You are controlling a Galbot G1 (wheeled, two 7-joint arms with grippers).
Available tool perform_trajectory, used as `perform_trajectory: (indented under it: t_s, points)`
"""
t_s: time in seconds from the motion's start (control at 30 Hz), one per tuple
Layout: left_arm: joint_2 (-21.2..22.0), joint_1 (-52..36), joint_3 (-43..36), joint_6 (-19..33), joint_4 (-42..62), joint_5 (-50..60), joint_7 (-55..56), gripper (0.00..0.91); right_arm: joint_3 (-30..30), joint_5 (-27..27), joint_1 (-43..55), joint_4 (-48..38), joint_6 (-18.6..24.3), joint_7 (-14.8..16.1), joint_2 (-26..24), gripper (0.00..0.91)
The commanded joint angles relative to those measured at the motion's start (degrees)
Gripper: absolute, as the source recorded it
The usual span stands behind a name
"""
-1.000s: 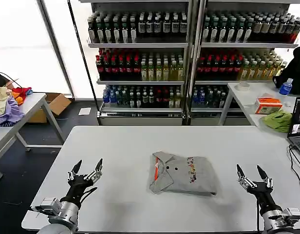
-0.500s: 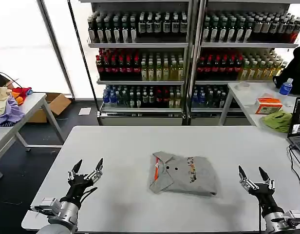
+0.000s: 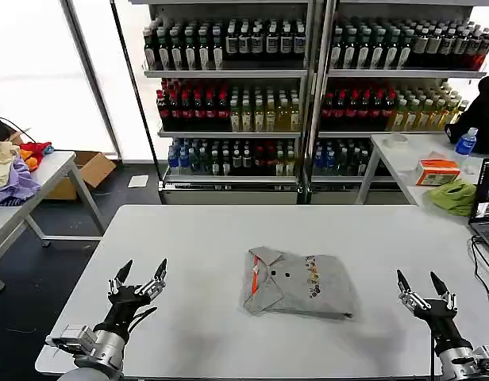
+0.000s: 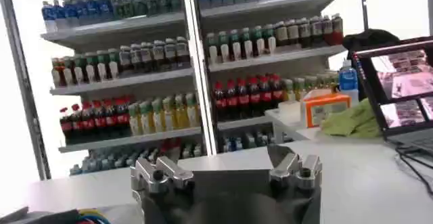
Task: Fold and organize the clothes.
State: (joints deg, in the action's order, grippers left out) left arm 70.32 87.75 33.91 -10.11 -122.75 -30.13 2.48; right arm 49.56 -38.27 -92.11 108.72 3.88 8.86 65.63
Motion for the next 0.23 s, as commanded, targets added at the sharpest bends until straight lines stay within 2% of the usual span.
perform_trajectory:
  t_s: [0.03, 0.23]
  points:
    - [-0.27, 0.31, 0.12, -0.03, -0.75, -0.03, -0.16, 0.907, 1.11, -0.61, -0.53, 0.31, 0.34, 0.33, 0.09, 0.907]
    - [-0.22, 0.36, 0.15, -0.06, -0.82, 0.01, -0.17, 0.907, 1.78, -1.63, -0.73, 0.63, 0.25, 0.54, 0.17, 0.907]
